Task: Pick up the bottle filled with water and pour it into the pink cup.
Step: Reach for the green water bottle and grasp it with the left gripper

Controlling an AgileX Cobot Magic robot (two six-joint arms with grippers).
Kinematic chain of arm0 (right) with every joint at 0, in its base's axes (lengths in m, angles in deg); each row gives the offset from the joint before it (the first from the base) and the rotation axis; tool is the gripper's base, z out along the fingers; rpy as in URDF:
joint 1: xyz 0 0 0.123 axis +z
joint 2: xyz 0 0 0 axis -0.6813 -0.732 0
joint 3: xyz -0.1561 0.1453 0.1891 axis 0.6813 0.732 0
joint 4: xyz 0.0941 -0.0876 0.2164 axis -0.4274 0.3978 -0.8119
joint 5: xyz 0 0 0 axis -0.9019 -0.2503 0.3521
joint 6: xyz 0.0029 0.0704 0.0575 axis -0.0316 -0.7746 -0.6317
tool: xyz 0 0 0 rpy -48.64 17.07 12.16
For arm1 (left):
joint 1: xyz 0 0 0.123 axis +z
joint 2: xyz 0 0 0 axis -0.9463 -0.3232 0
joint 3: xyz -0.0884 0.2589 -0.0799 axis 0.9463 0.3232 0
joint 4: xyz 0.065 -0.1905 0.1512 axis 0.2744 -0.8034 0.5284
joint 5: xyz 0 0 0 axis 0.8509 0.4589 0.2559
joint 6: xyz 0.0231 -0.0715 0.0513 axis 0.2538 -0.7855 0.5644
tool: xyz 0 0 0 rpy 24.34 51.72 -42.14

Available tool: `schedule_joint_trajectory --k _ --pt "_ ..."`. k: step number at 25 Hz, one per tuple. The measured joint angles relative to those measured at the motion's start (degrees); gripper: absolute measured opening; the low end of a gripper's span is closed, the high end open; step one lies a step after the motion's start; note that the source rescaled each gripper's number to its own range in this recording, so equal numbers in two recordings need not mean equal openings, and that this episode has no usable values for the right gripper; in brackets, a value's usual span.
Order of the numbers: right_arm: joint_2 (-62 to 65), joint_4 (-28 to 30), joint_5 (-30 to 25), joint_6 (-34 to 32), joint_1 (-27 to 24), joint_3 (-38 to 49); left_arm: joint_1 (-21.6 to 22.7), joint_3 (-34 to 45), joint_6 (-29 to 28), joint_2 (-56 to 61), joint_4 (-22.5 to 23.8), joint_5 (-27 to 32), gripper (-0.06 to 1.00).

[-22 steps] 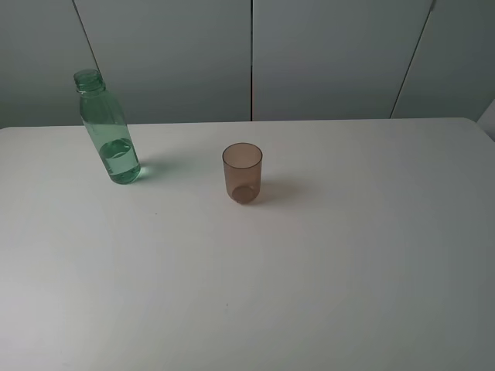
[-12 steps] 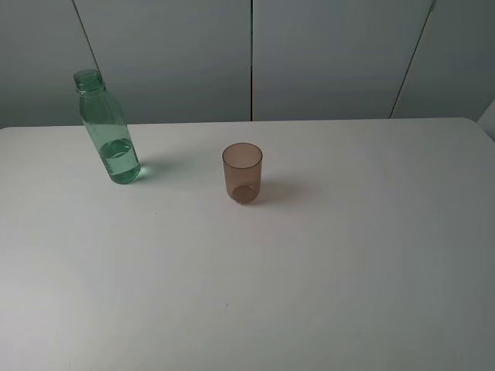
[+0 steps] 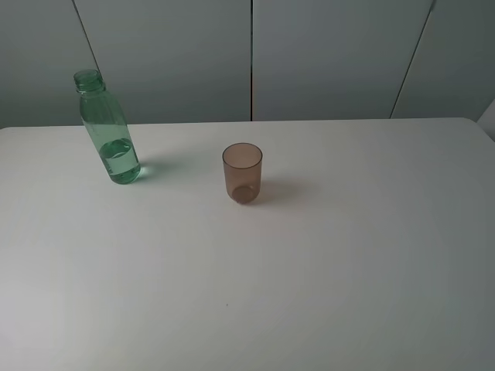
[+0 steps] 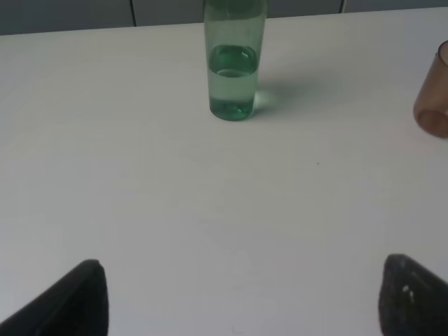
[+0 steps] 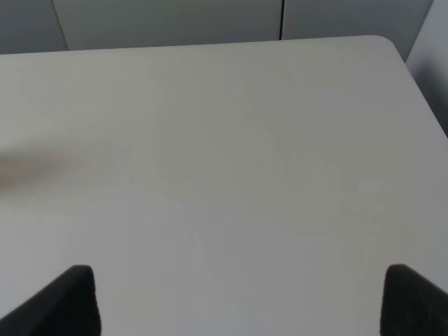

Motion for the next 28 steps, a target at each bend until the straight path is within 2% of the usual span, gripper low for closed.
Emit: schedule_joint_trajectory --k 28 --pt "0.0 0.0 0.0 0.0 0.0 0.0 0.0 0.0 0.0 0.0 -0.67 0.0 1.0"
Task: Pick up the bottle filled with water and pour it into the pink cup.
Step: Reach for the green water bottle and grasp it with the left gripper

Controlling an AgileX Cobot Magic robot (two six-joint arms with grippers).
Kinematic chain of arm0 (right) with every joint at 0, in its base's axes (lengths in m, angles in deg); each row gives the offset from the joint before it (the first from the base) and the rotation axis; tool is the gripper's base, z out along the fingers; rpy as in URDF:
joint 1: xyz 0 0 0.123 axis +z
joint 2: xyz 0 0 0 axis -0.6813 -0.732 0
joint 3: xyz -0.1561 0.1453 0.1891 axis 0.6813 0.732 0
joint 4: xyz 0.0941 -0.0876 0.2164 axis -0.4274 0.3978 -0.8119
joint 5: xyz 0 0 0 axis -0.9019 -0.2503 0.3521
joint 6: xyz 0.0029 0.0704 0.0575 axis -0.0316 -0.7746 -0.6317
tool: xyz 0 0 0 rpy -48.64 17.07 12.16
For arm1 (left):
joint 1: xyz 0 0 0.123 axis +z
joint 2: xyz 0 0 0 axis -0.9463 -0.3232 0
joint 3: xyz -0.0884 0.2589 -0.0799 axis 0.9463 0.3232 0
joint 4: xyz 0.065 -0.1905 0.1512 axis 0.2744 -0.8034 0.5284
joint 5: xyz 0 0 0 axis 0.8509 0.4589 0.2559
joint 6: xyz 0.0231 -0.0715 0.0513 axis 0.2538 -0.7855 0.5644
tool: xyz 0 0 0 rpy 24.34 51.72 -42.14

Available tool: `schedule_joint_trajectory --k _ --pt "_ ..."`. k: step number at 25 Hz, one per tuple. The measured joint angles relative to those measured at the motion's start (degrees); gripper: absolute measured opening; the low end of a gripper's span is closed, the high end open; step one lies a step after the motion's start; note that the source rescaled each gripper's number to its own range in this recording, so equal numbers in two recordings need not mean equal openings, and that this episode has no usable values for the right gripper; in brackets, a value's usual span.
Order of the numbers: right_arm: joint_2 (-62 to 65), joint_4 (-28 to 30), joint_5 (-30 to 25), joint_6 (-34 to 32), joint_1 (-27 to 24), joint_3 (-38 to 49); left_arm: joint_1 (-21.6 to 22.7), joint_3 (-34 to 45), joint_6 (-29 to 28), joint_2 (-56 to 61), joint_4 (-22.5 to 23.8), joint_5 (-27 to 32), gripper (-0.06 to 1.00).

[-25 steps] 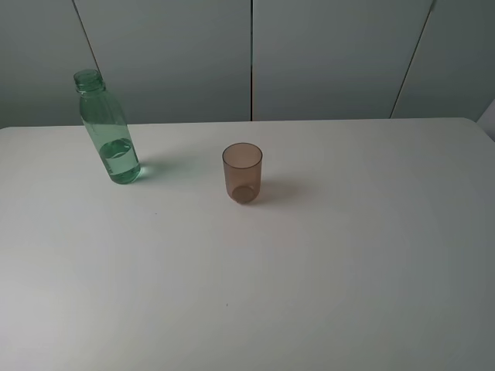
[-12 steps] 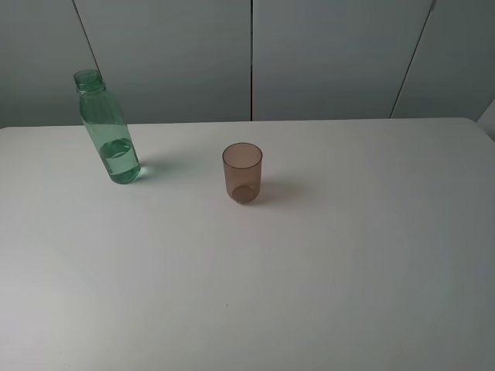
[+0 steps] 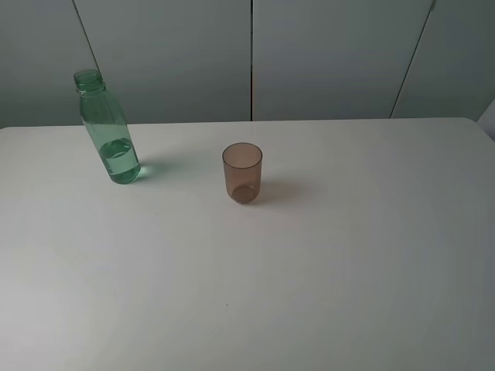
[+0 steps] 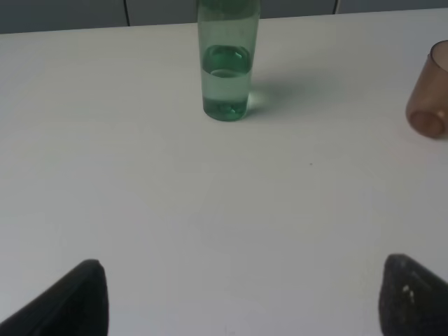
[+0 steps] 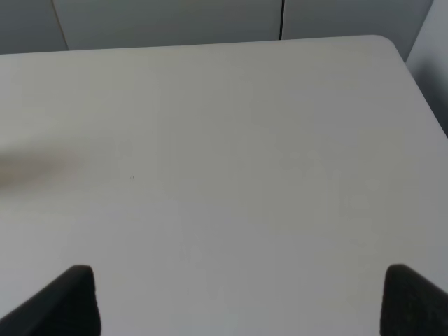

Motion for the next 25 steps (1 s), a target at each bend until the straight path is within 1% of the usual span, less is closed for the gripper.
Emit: schedule_joint_trajectory --k 7,9,11,13,17,22,25 --pt "0.0 0.0 0.0 0.0 0.0 0.0 0.0 0.0 0.0 0.0 0.0 -0.17 1.0" --pt "0.0 0.0 0.0 0.0 0.0 0.0 0.0 -0.79 0.0 -0.17 -0.12 -1.46 1.0" --pt "0.0 0.0 0.0 0.0 0.0 0.0 0.0 -2.7 0.0 -2.33 -1.4 -4.37 1.0" --pt "0.0 0.0 0.0 0.0 0.0 0.0 0.0 -4.85 0.0 -6.83 -2.36 -6.47 1.0" --pt "0.0 0.0 0.0 0.0 0.0 0.0 0.0 -8.03 0.0 -19.1 -2.7 -10.04 1.0" --pt "0.0 0.0 0.0 0.0 0.0 0.0 0.0 -9.13 0.0 -32.45 -2.7 -19.59 1.0" --pt "0.0 0.0 0.0 0.0 0.0 0.0 0.0 -9.13 0.0 -38.38 -2.7 -22.87 1.0"
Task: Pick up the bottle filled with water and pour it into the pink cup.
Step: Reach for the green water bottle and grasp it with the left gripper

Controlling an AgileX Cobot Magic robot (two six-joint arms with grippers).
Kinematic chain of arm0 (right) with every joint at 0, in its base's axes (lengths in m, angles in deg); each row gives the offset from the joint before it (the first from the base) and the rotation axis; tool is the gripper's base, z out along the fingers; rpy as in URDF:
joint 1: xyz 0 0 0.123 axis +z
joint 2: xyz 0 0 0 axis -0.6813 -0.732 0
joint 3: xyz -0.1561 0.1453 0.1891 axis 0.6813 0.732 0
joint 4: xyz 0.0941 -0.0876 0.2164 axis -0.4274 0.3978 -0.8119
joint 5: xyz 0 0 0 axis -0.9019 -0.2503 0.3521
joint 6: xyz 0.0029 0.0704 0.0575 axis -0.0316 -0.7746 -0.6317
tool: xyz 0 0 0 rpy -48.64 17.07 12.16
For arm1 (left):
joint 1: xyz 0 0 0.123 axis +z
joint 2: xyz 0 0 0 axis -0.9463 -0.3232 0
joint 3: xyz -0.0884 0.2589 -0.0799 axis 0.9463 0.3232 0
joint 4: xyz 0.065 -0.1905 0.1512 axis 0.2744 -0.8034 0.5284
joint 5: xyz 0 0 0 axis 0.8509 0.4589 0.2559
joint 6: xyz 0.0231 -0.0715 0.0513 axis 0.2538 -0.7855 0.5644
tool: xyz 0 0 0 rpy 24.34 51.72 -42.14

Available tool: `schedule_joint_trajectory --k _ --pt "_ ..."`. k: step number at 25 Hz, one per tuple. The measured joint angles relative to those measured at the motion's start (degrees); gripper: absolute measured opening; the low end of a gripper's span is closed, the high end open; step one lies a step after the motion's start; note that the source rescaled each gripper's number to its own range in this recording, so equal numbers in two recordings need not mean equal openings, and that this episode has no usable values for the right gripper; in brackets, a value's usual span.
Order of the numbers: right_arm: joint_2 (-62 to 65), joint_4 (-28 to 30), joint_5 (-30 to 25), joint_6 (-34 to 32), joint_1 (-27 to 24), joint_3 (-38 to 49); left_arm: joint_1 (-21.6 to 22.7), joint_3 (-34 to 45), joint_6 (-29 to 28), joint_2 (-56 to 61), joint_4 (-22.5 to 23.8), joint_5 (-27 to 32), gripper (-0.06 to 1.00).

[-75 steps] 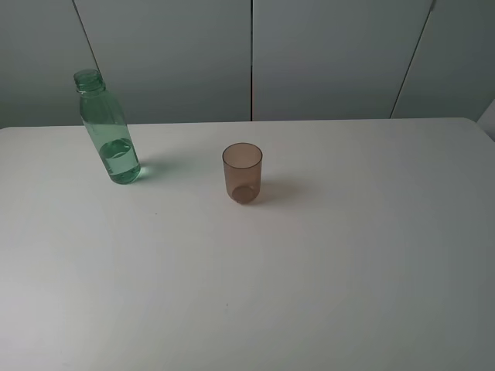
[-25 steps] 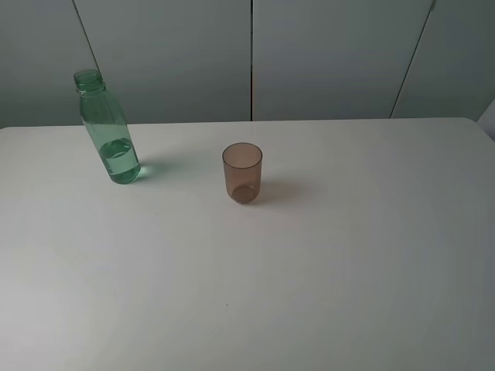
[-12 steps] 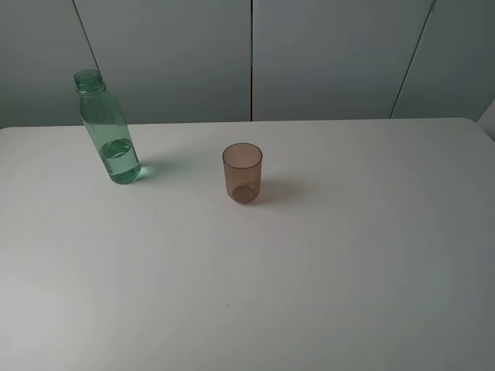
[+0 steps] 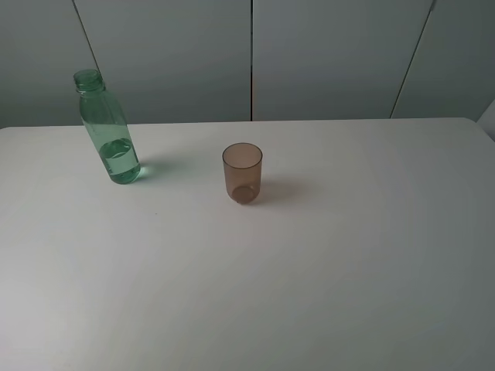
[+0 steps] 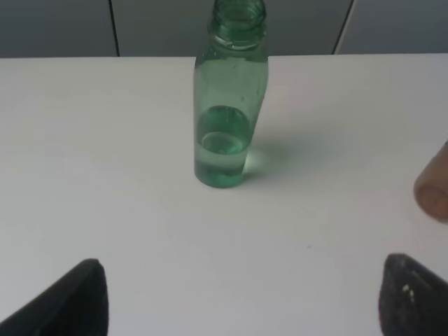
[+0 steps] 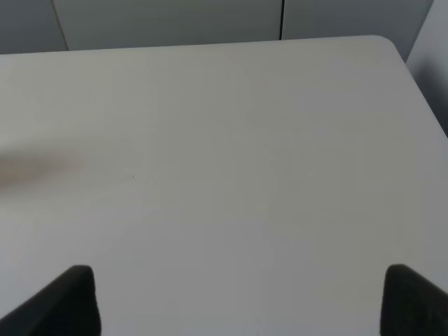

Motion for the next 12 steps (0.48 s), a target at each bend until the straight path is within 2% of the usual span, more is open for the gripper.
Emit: schedule_joint_trajectory --k 5,12 --pt "0.0 0.0 0.0 0.0 0.0 0.0 0.0 0.84 0.0 -8.47 2.29 -7.67 1.0" --pt "0.0 0.0 0.0 0.0 0.0 0.0 0.0 1.85 0.35 -20.05 3.93 -11.87 1.0"
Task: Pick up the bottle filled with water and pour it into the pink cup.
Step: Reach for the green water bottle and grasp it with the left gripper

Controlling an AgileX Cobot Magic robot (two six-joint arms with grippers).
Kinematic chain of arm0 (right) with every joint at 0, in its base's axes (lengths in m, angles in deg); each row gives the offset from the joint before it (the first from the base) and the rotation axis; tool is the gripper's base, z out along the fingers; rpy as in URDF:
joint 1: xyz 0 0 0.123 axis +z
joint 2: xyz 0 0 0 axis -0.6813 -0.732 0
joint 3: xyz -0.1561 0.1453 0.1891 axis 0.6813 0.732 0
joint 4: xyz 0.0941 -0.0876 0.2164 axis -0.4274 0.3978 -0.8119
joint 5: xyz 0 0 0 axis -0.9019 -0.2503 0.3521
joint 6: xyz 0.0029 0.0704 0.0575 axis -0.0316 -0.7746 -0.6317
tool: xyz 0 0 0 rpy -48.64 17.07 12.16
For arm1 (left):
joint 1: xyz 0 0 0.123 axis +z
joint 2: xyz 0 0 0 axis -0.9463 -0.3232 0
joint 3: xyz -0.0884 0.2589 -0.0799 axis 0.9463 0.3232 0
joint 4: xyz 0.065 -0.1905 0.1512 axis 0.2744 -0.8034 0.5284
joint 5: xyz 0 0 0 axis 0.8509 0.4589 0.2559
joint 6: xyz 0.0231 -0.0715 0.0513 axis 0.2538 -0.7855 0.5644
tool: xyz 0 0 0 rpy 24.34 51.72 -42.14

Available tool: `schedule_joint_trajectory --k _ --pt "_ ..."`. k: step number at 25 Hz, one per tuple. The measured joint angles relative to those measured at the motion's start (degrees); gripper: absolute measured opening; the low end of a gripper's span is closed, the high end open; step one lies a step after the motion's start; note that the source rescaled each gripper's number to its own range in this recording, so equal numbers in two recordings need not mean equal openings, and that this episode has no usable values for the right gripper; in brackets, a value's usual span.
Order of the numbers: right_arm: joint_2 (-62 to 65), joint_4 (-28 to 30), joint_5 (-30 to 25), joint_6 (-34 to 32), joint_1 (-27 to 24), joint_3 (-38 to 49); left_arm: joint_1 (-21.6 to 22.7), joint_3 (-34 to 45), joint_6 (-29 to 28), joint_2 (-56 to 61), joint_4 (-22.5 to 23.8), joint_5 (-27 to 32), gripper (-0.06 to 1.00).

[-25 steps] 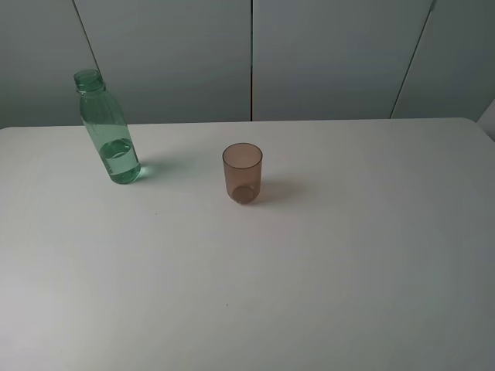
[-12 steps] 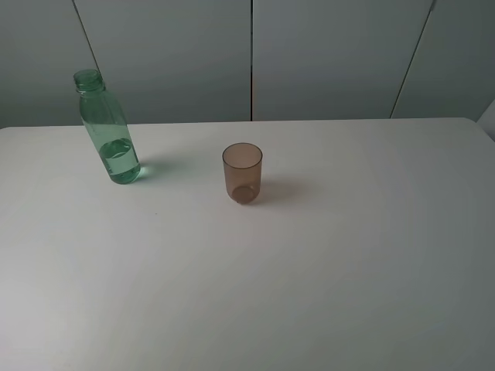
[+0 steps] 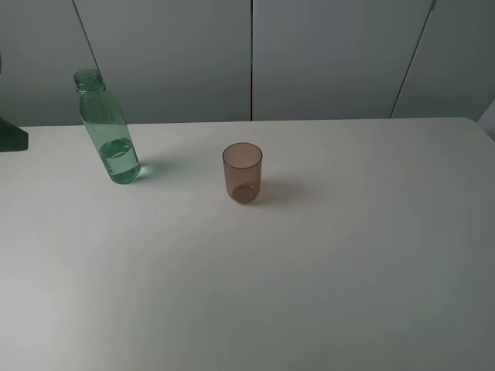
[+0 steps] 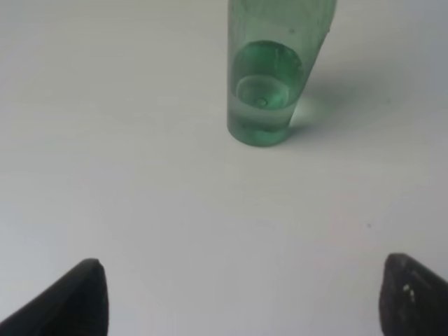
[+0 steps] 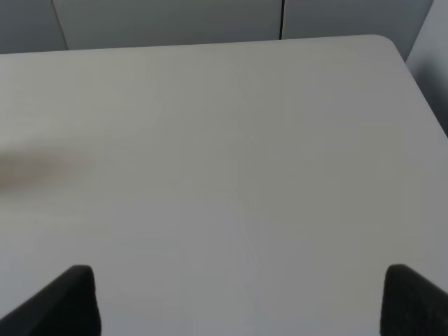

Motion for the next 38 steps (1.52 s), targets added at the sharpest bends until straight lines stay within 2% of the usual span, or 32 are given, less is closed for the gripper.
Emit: schedule_joint_trajectory --k 6,13,18,25,32,38 --pt "0.0 0.0 0.0 0.0 0.0 0.0 0.0 0.98 0.0 -8.8 3.7 -4.44 1.0" --pt "0.0 0.0 0.0 0.0 0.0 0.0 0.0 7.1 -0.35 -14.7 6.42 -18.42 1.0" --pt "0.0 0.0 0.0 0.0 0.0 0.0 0.0 11.94 0.0 -17.82 7.68 -33.32 1.0" --pt "0.0 0.0 0.0 0.0 0.0 0.0 0.0 13.48 -0.35 -26.16 11.32 -48.97 1.0" --pt "0.0 0.0 0.0 0.0 0.0 0.0 0.0 13.48 -1.21 -35.08 11.95 -61.41 1.0" --pt "0.0 0.0 0.0 0.0 0.0 0.0 0.0 13.38 3.49 -39.68 11.25 -68.63 1.0"
